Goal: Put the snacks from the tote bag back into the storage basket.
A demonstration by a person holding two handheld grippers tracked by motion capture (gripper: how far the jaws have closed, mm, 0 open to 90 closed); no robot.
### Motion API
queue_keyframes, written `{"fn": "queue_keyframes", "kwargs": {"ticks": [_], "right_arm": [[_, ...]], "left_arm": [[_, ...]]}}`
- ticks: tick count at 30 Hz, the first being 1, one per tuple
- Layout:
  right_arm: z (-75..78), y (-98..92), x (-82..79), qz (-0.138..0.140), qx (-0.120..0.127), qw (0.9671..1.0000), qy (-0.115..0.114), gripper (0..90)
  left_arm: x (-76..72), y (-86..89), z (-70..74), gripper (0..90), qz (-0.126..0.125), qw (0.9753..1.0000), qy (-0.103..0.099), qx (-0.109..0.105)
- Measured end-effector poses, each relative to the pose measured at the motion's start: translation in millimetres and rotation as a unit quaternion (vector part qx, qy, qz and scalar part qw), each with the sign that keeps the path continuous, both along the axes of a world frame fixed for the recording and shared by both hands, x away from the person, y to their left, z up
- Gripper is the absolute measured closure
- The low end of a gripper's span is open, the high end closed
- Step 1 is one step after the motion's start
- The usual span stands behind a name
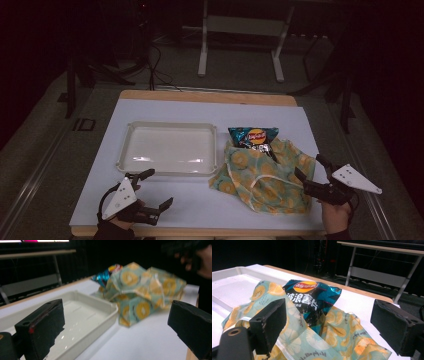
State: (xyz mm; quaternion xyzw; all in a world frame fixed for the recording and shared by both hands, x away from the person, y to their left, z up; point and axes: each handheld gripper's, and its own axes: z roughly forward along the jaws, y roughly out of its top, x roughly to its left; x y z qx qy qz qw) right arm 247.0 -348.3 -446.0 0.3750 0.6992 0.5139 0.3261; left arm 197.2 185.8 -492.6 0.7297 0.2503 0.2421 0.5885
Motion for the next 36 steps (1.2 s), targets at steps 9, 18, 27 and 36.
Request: {"fn": "queue_keyframes", "kwargs": {"ticks": [9, 18, 27, 36], "right_arm": [[-2.9, -3.6, -0.9, 0.023, -0.020, 0.9992, 0.025, 13.1], [-4.3, -1.8, -1.5, 0.049, -0.025, 0.9968, 0.058, 10.8], [4.9, 6.6, -3.7, 0.079, -0.026, 0.9952, 0.051, 10.8], [19.1, 12.1, -2.1, 0.100, -0.028, 0.9929, 0.058, 11.0]], "left_arm": [[-5.7, 0.3, -0.2, 1.3, -0.005, 1.0000, 0.003, 0.004], [-9.5, 9.4, -3.1, 1.3, 0.005, 0.9998, 0.017, 0.010], [-7.4, 6.7, -4.0, 1.3, 0.002, 0.9995, 0.027, 0.013], [-9.8, 5.2, -2.0, 1.3, 0.001, 0.9997, 0.024, 0.011]]}}
